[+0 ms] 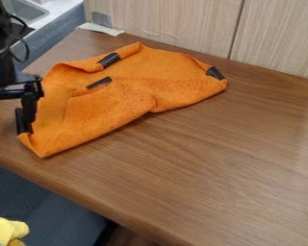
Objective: Fold the cloth from bottom to top
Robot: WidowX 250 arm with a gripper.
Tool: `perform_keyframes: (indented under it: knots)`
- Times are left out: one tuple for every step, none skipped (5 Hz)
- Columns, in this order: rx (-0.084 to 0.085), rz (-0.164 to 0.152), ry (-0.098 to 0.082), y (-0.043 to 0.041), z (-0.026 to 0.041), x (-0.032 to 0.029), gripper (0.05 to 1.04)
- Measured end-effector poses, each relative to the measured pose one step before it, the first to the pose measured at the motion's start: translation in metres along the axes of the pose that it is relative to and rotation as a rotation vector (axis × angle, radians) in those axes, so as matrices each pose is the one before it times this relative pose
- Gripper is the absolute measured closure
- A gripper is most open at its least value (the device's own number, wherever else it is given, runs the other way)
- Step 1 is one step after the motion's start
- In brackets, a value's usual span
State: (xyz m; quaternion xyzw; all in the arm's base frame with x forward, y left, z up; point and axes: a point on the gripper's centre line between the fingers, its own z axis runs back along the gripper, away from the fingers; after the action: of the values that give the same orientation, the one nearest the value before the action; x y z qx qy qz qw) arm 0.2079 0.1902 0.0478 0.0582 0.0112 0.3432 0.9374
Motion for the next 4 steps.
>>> perform_keyframes:
  knots:
    - [0.0092, 0.0034, 0.0017, -0.00276, -0.00921, 0.00285, 0.133]
    - [0.0219, -0.0079, -0.0081, -0.00873, -0.00175, 0.00313, 0.409]
    - [0.0062, -0.0011, -0.0082, -0.00558, -0.00003, 0.00036, 0.709]
    - [-0.0077, -0.0120, -0.0075, -0.00018, 0.00148, -0.00275, 0.914]
